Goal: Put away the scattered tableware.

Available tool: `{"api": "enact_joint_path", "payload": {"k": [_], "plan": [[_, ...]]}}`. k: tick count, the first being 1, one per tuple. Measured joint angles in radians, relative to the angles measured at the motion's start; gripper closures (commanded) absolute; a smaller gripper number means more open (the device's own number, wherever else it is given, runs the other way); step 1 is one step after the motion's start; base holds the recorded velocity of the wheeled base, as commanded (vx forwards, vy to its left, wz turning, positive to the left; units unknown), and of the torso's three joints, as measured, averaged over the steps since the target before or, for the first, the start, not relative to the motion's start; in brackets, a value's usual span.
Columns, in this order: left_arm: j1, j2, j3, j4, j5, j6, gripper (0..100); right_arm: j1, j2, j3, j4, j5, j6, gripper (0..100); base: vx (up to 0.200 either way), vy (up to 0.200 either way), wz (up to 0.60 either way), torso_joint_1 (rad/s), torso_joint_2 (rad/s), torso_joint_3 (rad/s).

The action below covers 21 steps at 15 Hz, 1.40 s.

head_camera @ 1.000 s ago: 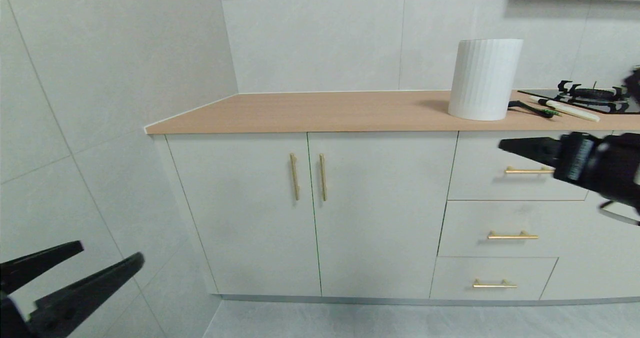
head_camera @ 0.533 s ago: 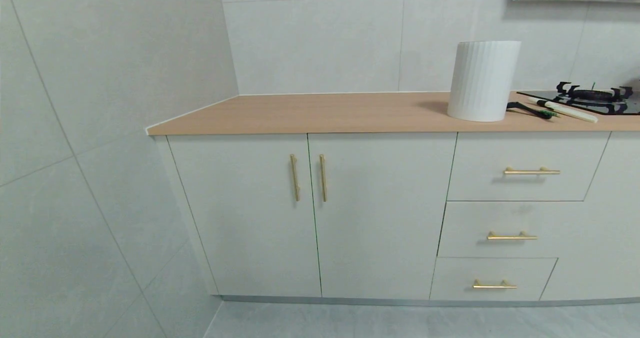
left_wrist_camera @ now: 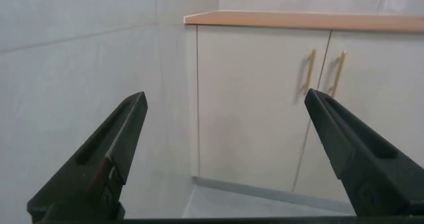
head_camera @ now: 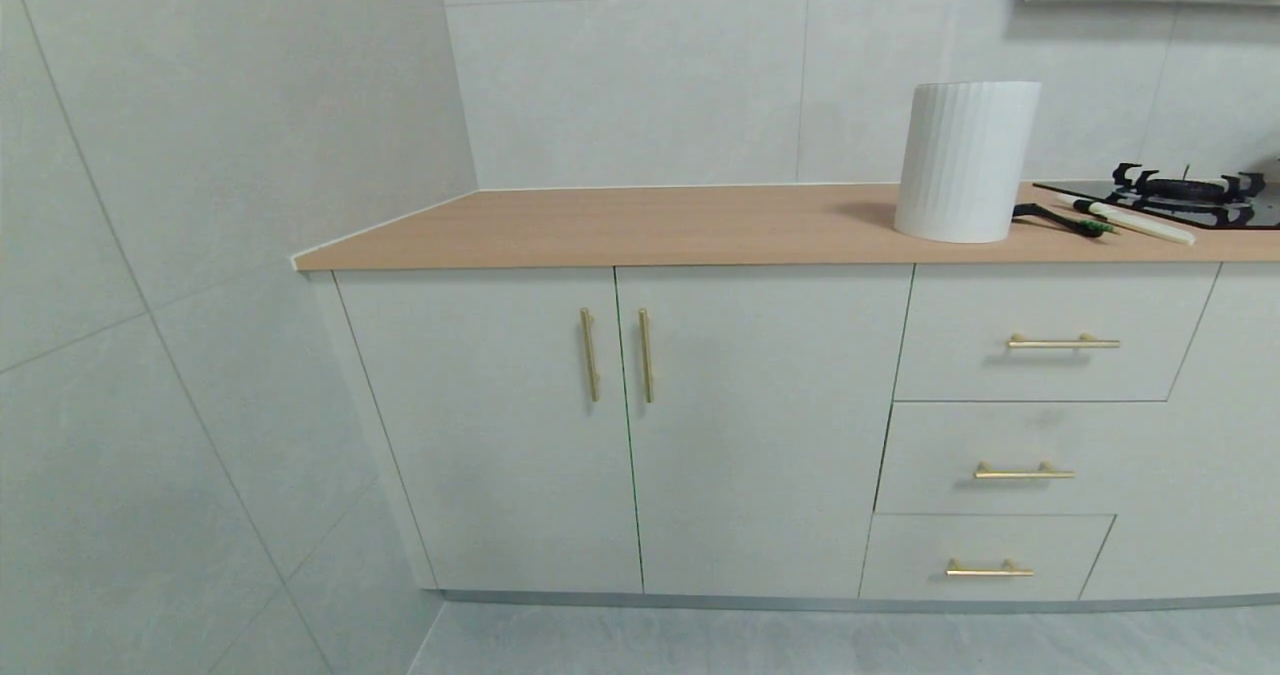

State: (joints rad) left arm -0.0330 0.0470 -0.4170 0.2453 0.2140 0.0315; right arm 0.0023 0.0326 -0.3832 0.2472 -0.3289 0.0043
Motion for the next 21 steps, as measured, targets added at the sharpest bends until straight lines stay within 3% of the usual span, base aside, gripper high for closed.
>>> {"api": "enact_joint_path", "payload": {"k": [2,4,6,8,9,12,16,21], "plan": [[0.021,-0.027,0.088,-0.011,0.011,0.008,0,-0.006,-0.019,0.080,-0.027,0.010,0.004,0,0.000,0.000,0.00,0.000,0.00,0.000],[0.028,-0.040,0.208,-0.062,-0.018,0.011,0,-0.007,-0.027,0.206,-0.193,0.060,-0.001,0,0.000,0.000,0.00,0.000,0.00,0.000],[0.031,-0.045,0.327,-0.200,-0.080,0.015,0,-0.007,-0.031,0.330,-0.351,0.158,-0.037,0,0.000,0.000,0.00,0.000,0.00,0.000],[0.031,-0.046,0.389,-0.261,-0.165,0.014,0,-0.007,-0.033,0.369,-0.294,0.227,-0.043,0,0.000,0.000,0.00,0.000,0.00,0.000],[0.031,-0.046,0.404,-0.254,-0.197,0.013,0,-0.007,-0.033,0.375,-0.288,0.257,-0.041,0,0.000,0.000,0.00,0.000,0.00,0.000],[0.031,-0.047,0.415,-0.245,-0.211,-0.020,0,-0.006,-0.033,0.379,-0.252,0.290,-0.032,0,0.000,0.000,0.00,0.000,0.00,0.000],[0.030,-0.047,0.417,-0.245,-0.214,0.013,0,-0.005,-0.033,0.381,-0.251,0.297,-0.030,0,0.000,0.000,0.00,0.000,0.00,0.000],[0.030,-0.047,0.417,-0.245,-0.214,-0.018,0,-0.006,-0.033,0.382,-0.250,0.296,0.001,0,0.000,0.000,0.00,0.000,0.00,0.000]]}}
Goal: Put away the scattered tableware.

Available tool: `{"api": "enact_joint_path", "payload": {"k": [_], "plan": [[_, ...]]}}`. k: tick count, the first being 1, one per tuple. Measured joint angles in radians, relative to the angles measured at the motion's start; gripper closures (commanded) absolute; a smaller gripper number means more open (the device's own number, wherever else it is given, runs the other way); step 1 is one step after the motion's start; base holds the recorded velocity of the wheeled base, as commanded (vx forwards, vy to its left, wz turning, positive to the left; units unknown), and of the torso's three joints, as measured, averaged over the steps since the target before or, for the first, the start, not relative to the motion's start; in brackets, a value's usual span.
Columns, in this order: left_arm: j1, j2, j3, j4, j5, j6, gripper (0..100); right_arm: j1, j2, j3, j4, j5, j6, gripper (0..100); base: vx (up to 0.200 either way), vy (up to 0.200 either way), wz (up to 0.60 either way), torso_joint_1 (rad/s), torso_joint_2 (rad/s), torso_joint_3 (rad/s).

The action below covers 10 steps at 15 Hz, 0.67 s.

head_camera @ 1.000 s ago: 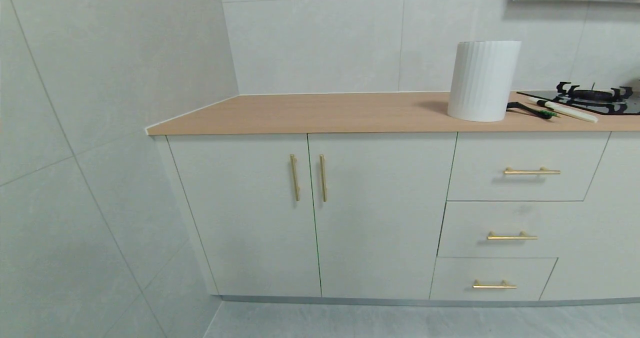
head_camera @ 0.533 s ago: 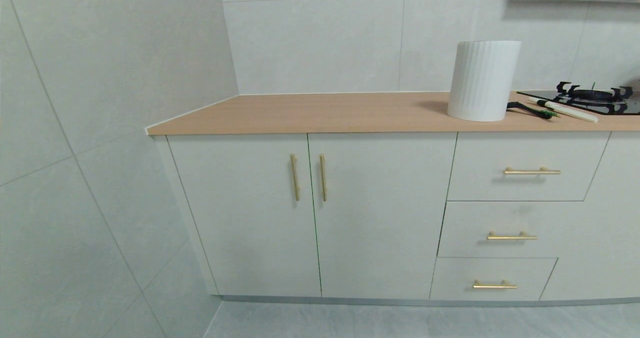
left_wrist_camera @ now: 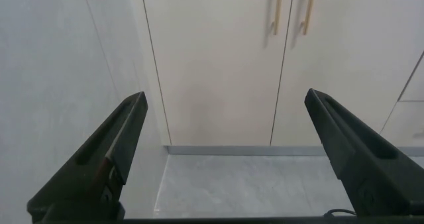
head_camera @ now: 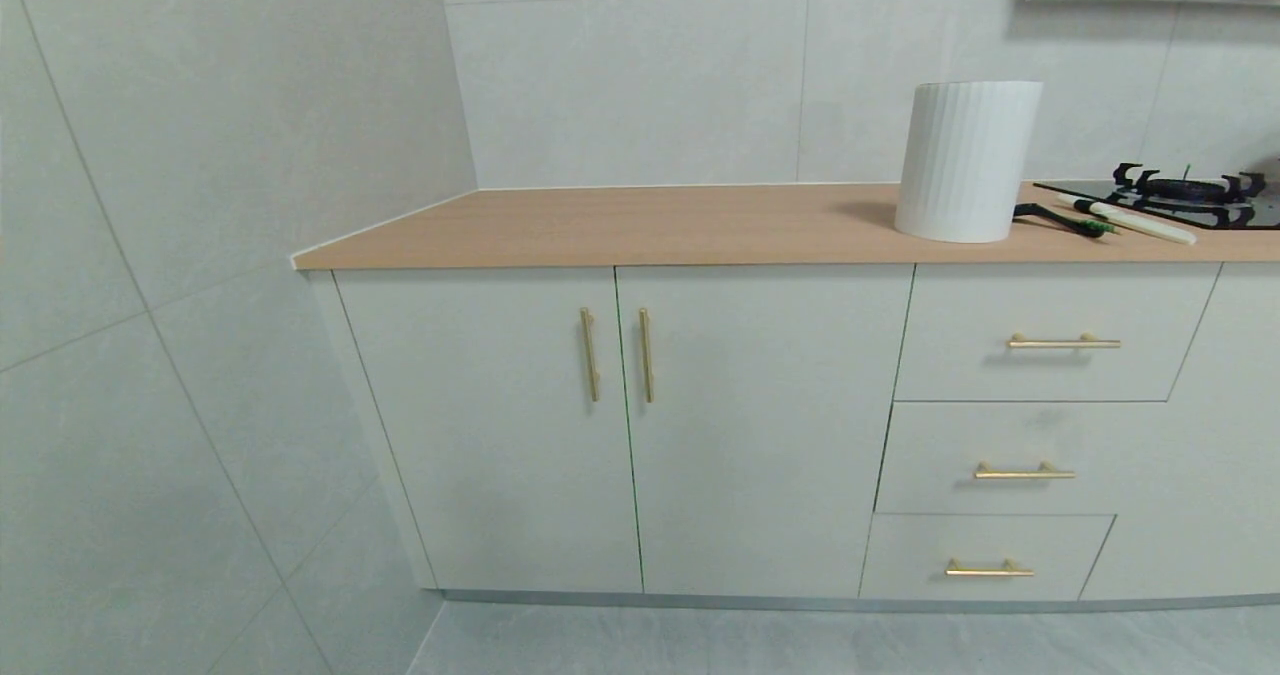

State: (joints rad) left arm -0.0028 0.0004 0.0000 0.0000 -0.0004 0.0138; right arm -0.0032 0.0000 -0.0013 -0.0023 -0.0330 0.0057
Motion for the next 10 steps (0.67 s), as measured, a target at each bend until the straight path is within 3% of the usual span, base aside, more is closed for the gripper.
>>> {"api": "enact_joint_path", "payload": {"k": [6,10], "plan": [[0.000,0.000,0.000,0.000,-0.001,-0.001,0,0.000,0.000,0.000,0.001,0.001,0.000,0,0.000,0.000,0.00,0.000,0.00,0.000],[0.000,0.000,0.000,0.000,-0.001,0.000,0,0.000,0.000,0.000,0.001,0.001,0.002,0,0.000,-0.200,0.00,0.006,0.00,-0.002]]}}
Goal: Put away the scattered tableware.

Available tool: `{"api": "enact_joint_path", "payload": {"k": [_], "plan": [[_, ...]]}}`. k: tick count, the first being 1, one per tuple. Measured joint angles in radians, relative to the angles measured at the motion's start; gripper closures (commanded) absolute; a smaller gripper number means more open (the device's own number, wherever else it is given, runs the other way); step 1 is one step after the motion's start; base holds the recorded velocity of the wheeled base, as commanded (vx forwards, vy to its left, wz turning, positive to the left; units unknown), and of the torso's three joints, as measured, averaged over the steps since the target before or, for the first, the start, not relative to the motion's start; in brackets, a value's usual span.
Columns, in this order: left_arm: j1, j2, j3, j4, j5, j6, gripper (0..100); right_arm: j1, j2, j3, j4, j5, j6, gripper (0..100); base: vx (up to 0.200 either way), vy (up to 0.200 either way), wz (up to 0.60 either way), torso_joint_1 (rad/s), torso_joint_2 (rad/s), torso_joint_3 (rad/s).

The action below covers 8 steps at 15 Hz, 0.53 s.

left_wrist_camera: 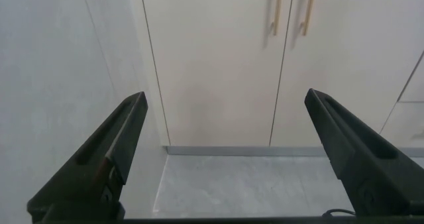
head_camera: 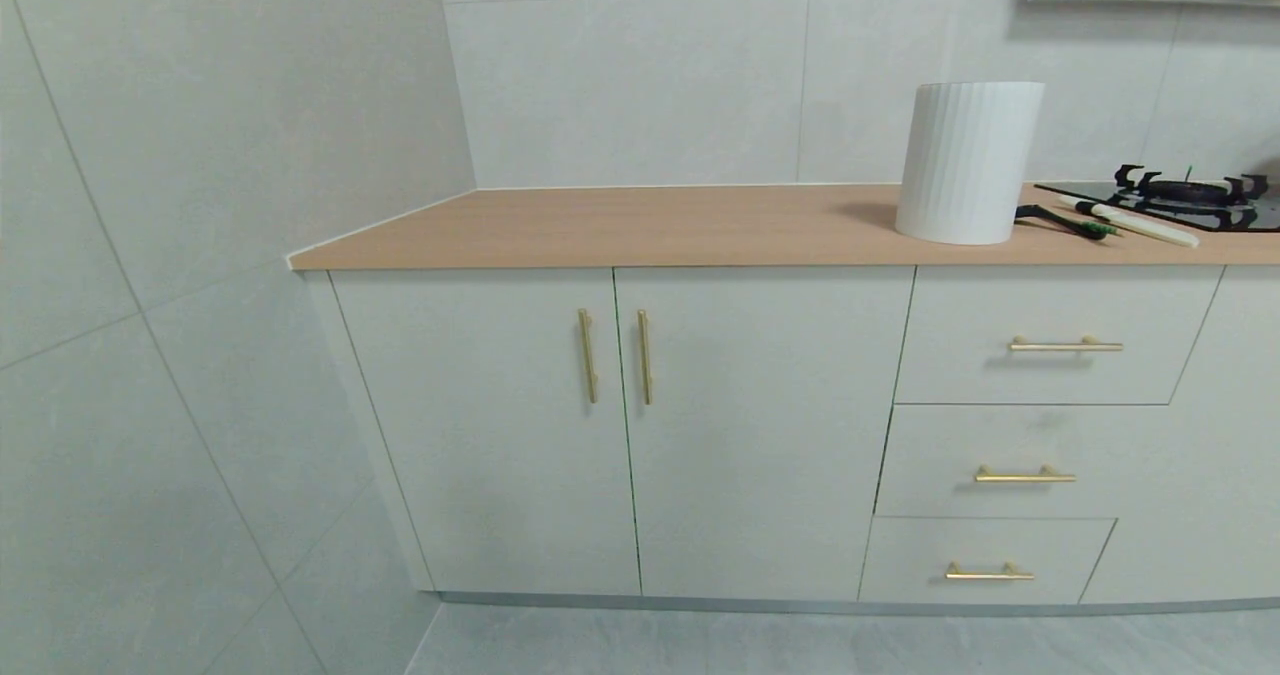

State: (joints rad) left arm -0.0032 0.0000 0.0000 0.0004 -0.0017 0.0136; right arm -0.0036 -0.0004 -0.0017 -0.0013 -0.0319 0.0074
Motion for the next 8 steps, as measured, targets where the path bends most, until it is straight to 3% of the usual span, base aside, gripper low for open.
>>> {"api": "enact_joint_path", "payload": {"k": [8], "plan": [[0.000,0.000,0.000,0.000,0.000,0.000,0,0.000,0.000,0.000,0.000,0.000,0.000,0,0.000,-0.200,0.00,0.003,0.00,0.003]]}}
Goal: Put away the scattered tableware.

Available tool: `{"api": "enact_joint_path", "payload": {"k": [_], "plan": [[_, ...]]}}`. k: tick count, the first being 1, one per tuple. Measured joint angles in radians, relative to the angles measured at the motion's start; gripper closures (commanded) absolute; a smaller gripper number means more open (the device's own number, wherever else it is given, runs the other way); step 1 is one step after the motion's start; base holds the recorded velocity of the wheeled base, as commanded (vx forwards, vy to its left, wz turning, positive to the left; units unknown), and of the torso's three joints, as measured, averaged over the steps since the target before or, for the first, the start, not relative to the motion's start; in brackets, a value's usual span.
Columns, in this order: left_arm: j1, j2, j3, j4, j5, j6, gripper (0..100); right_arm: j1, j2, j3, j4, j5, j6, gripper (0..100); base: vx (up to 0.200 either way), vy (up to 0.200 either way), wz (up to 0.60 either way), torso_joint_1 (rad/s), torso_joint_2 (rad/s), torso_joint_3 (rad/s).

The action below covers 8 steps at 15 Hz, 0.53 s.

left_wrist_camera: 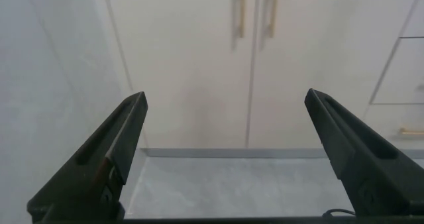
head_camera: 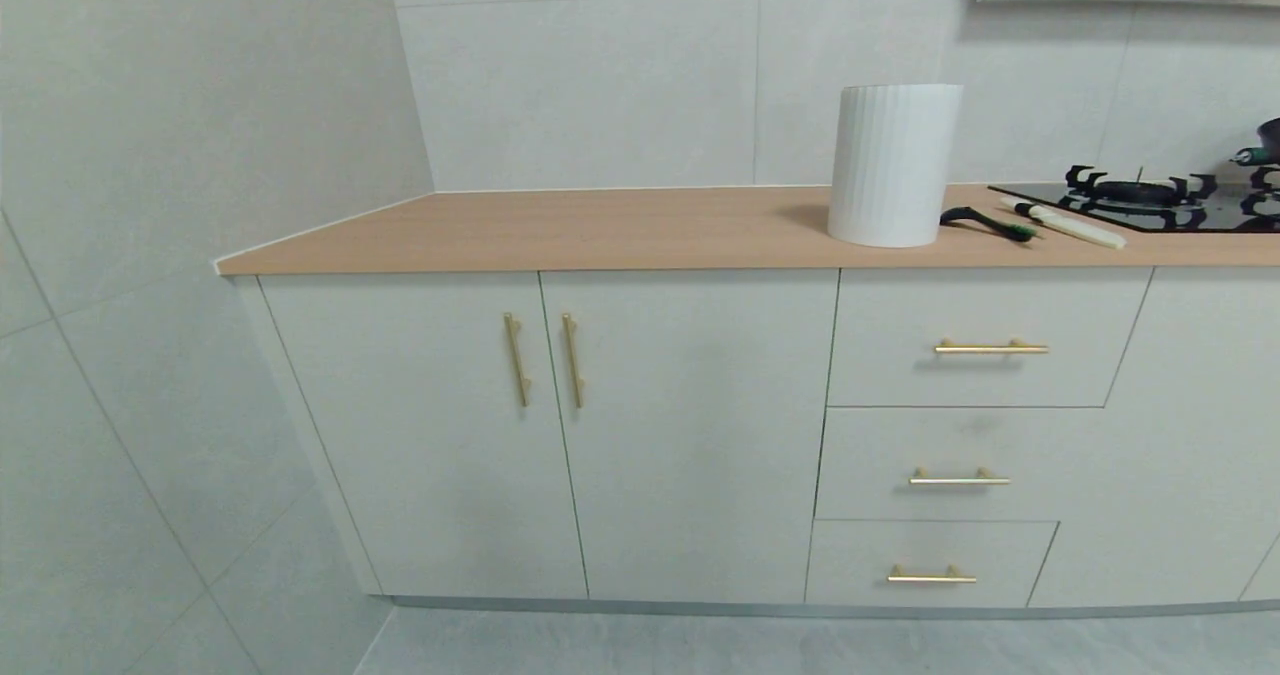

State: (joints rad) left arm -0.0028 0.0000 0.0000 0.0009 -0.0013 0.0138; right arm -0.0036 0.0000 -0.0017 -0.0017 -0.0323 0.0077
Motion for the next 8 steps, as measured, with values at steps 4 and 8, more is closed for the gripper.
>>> {"api": "enact_joint_path", "payload": {"k": [4,8], "plan": [[0.000,0.000,0.000,0.000,-0.001,0.002,0,0.001,0.000,0.000,0.000,0.000,0.000,0,0.000,-0.200,0.00,0.001,0.00,0.001],[0.000,0.000,0.000,0.000,0.000,0.000,0,0.001,0.000,0.000,0.000,0.000,0.000,0,0.000,-0.100,0.00,0.000,0.00,0.002]]}}
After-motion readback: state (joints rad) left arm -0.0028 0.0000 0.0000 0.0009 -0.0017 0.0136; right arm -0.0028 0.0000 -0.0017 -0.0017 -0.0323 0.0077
